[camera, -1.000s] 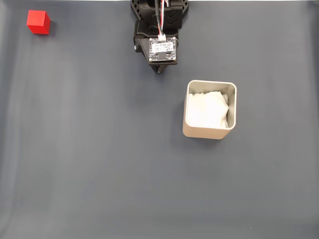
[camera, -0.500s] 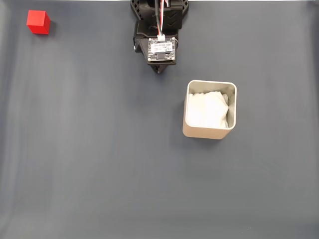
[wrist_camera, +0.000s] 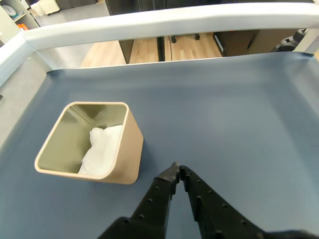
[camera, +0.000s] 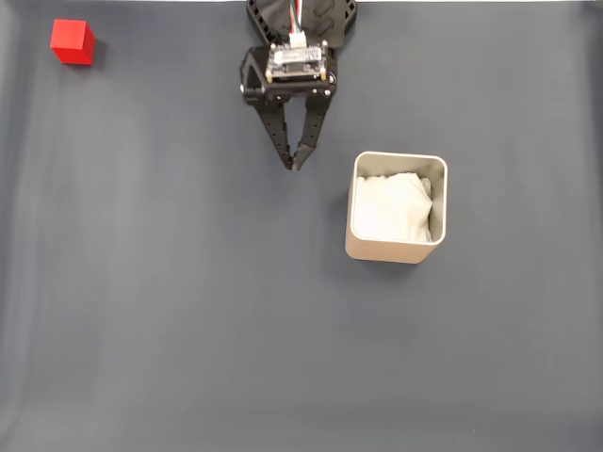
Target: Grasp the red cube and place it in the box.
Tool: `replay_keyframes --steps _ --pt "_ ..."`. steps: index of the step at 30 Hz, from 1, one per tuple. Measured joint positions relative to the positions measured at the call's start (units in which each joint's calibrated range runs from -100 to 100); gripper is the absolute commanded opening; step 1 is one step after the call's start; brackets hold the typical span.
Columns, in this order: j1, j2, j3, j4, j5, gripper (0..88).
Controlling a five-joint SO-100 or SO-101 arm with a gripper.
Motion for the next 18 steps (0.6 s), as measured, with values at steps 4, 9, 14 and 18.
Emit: replay_keyframes --steps 4,9,14,18 --pt "2.78 6.51 -8.93 -0.08 0.20 1.1" --pt "7.52 15.60 -21.22 0.65 0.20 4.3" --pt "13.75 23.36 -33.52 4.96 0.24 3.9" --pt "19.99 29.42 -41.35 10.15 1.61 3.6"
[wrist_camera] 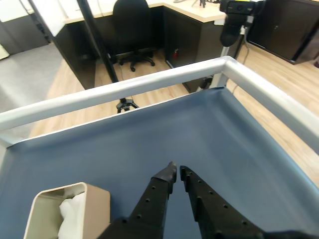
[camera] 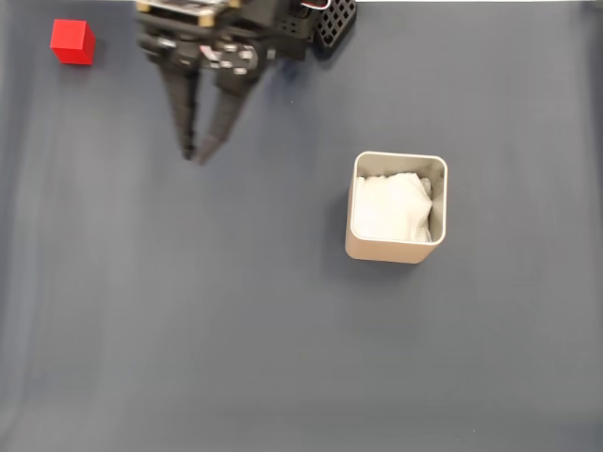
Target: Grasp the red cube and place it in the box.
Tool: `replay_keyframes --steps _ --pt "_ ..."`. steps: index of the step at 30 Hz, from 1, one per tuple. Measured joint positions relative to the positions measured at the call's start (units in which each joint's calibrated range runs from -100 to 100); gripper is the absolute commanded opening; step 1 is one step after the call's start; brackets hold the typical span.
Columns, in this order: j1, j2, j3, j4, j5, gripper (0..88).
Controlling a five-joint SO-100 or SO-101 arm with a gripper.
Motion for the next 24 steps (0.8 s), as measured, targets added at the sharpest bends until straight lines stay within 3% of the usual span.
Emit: replay_keyframes --steps 15,24 --pt "27.81 20.06 -10.66 4.39 2.88 5.1" --pt "38.26 28.44 -14.39 4.39 2.78 5.6"
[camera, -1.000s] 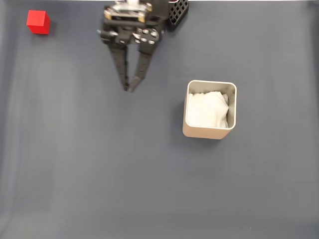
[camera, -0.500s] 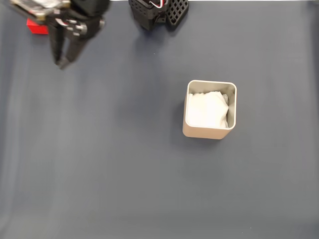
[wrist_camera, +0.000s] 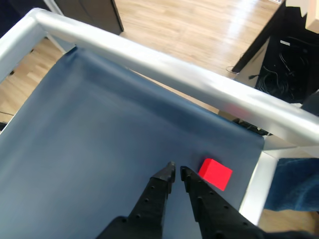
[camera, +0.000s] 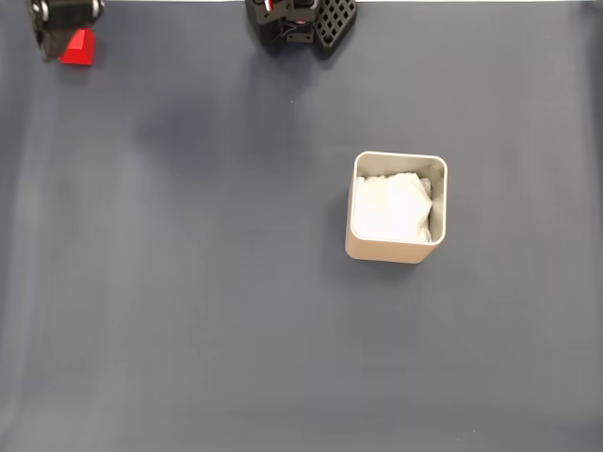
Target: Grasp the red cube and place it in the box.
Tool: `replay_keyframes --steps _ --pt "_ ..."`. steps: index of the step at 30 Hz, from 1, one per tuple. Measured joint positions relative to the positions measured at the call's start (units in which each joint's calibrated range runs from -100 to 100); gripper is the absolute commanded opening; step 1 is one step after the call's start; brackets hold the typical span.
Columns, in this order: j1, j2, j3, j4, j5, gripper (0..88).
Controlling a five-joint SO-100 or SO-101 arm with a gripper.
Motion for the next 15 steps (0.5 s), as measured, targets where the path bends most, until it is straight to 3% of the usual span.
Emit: replay_keyframes --steps 15 --pt "9.24 2.94 -0.82 0.73 -0.34 6.7"
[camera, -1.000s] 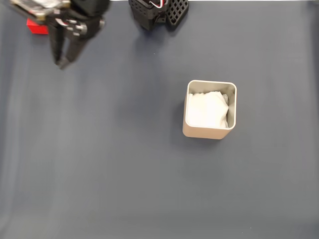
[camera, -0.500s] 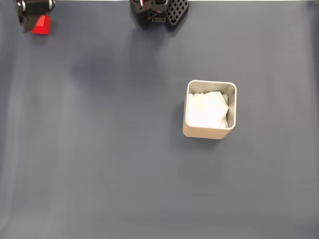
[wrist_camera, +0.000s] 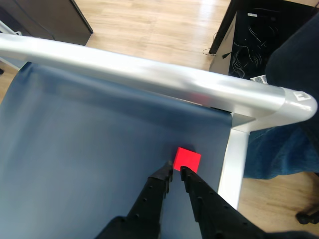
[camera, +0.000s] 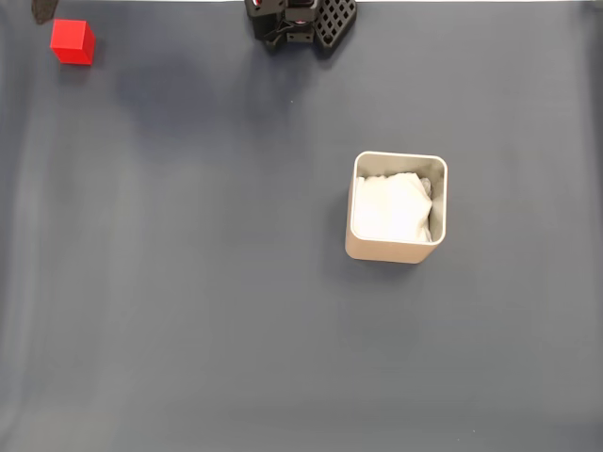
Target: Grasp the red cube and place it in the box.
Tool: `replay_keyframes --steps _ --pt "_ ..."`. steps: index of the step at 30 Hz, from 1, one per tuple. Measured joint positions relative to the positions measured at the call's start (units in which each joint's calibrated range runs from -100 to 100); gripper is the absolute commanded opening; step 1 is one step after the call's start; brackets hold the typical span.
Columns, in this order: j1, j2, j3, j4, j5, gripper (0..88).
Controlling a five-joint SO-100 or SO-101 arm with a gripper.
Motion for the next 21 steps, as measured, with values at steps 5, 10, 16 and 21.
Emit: replay_keyframes --steps 5,10,16,21 --pt "3.01 0.09 3.19 0.32 0.63 9.0" --pt "5.41 0.09 7.92 0.32 1.17 17.9" --pt "6.91 0.00 9.47 0.49 0.10 31.9" --pt "7.14 0.00 10.11 0.81 -1.32 38.6"
